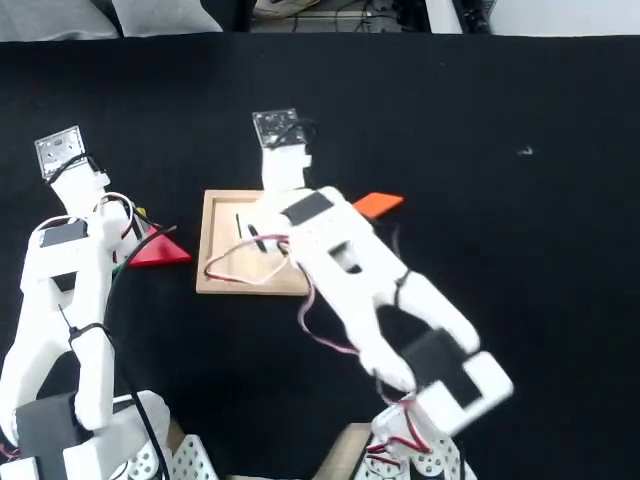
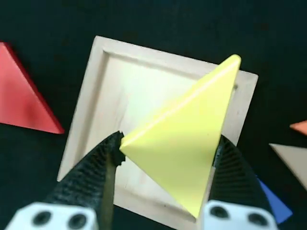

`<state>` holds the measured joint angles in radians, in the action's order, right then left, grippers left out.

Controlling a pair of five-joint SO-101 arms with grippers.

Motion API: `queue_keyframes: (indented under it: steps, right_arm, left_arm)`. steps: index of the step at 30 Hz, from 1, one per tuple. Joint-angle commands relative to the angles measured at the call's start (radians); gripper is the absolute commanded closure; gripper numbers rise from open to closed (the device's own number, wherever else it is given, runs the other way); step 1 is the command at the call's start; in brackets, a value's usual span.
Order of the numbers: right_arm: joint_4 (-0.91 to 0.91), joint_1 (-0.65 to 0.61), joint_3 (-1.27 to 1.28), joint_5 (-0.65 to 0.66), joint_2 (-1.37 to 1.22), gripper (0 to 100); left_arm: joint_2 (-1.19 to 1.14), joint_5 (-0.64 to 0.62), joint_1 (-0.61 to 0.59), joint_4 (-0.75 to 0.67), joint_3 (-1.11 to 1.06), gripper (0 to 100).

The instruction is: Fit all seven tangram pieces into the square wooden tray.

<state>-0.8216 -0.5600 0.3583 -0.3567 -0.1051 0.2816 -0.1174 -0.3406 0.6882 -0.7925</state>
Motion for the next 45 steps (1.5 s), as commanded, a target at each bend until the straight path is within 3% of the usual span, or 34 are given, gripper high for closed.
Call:
queue_keyframes:
  steps: [1, 6, 14, 27, 34, 45]
  right_arm:
    - [-0.091, -0.017, -0.154, -0.009, -0.05, 81.8]
    - [-0.127, -0.012, -0.217, -0.014, -0.137, 81.8]
    - [-0.129, -0.012, -0.216, -0.195, -0.166, 81.5]
    - [-0.158, -0.015, -0.223, -0.19, -0.168, 81.3]
    - [-0.17, -0.017, -0.223, -0.19, -0.168, 69.2]
    - [-0.172, -0.017, -0.223, -0.189, -0.162, 68.8]
  left_arm:
    - [0.012, -0.012, -0.007, -0.017, 0.013, 83]
    - [0.012, -0.012, -0.007, -0.017, 0.012, 83]
    - [0.012, -0.012, -0.007, -0.017, 0.012, 83]
    - [0.012, -0.012, -0.007, -0.017, 0.013, 83]
    - [0.012, -0.012, -0.007, -0.017, 0.013, 83]
    - [0.012, -0.012, -0.007, -0.017, 0.013, 83]
